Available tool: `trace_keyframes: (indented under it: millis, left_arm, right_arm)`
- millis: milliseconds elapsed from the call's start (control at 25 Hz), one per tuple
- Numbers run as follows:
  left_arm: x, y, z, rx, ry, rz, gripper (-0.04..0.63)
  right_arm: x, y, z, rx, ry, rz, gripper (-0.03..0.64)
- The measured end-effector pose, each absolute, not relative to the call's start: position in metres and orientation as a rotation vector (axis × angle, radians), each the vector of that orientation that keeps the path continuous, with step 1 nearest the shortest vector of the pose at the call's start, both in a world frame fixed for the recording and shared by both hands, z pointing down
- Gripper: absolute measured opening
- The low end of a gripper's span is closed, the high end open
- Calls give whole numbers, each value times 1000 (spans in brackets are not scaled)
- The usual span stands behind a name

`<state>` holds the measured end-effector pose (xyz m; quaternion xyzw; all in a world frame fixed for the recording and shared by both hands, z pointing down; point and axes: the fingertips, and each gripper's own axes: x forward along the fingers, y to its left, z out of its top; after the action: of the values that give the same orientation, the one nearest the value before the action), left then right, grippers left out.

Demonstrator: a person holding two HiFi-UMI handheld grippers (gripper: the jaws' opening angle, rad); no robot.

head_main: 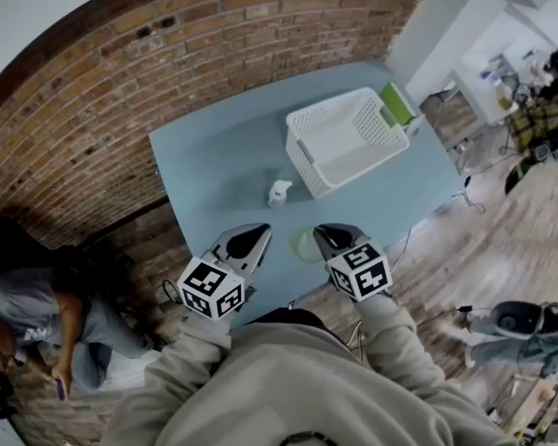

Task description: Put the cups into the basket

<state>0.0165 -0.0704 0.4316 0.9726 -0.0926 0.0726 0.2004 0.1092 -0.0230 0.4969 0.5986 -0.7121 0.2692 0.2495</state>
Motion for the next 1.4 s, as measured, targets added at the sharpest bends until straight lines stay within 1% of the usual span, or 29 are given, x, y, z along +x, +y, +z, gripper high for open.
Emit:
trace_keyframes:
  millis: [280, 640, 880, 1040, 1200, 1400]
  left_arm:
    - [31, -61, 418, 2735, -165, 162, -5]
    - [38, -44, 431, 2730, -65, 152, -5]
    - [47, -28, 432, 2715, -11, 152, -5]
    - [56, -32, 436, 2711, -34, 170, -5]
    - [70, -59, 447, 2694, -166, 175, -4]
    - [120, -72, 458, 2674, -297, 185, -5]
  right_arm:
    - [118, -18, 481, 1655, -1905, 709, 34]
    - [112, 10, 477, 1697, -1844, 724, 34]
    - [122, 19, 463, 1735, -1846, 700, 34]
    - [140, 12, 462, 1740, -1880, 692, 34]
    - [172, 2, 481, 1717, -1915, 718, 34]
    - [214, -15, 496, 1606, -2000, 741, 34]
